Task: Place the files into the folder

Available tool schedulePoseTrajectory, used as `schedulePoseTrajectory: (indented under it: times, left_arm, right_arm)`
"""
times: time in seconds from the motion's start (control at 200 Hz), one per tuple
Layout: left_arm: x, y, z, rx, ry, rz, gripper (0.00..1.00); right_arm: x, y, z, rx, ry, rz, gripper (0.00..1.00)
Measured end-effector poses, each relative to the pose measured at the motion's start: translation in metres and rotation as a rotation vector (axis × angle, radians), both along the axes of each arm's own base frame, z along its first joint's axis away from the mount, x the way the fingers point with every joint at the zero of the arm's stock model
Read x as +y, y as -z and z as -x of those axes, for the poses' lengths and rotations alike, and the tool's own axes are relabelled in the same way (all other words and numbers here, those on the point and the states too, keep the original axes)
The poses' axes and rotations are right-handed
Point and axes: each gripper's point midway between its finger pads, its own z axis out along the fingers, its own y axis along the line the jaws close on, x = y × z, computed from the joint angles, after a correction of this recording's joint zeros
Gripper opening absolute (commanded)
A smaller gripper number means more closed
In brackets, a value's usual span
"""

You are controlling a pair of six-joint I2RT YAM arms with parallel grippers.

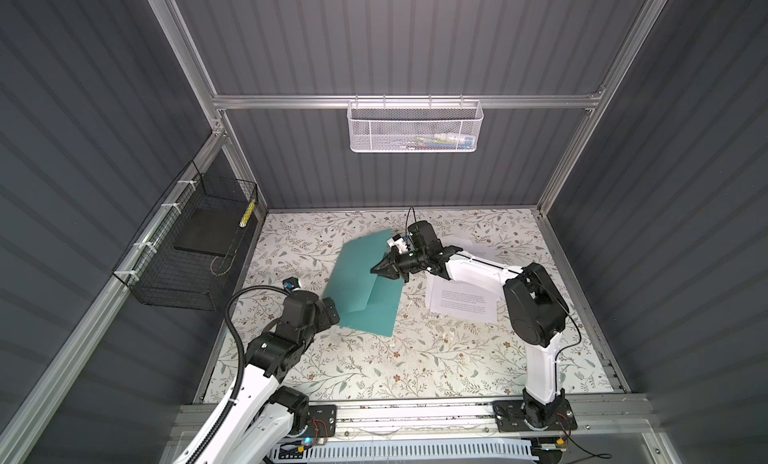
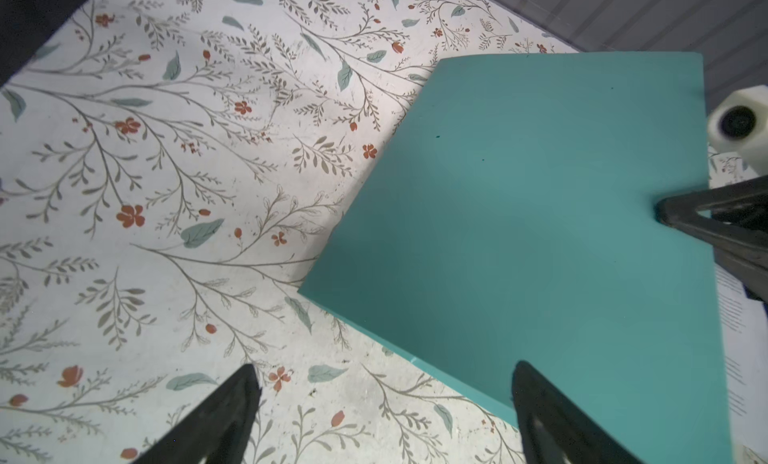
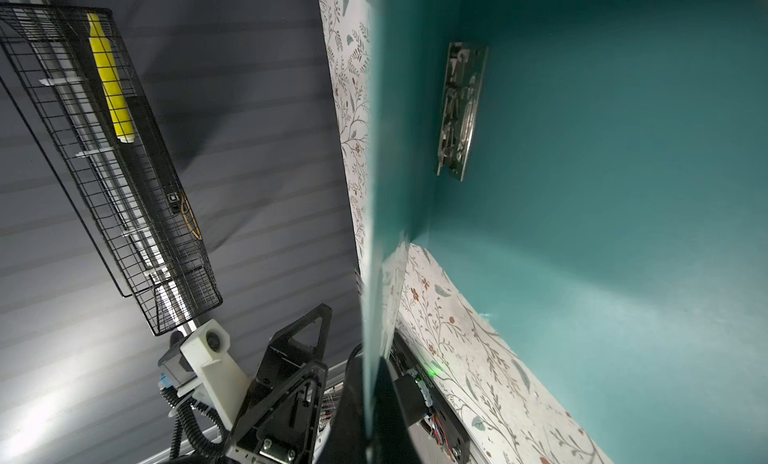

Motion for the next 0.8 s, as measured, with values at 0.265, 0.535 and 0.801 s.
schedulePoseTrajectory:
  times: [0.265, 0.535, 0.801]
  left_arm:
    - [-0.041, -0.036, -0.017, -0.100, 0.127, -0.229, 0.95]
    - [-0.081, -0.065, -0.027, -0.219, 0.188, -0.235, 0.96]
    - [-0.122, -0.057, -0.038, -0.195, 0.289, -0.222, 0.88]
  right_arm:
    - [0.004, -0.024, -0.010, -0.043, 0.008, 0.004, 0.00]
    - [0.001, -0.009, -0.010, -0.025, 0.014, 0.054, 0.00]
    - [0.000, -0.007, -0.008, -0.025, 0.009, 0.070, 0.00]
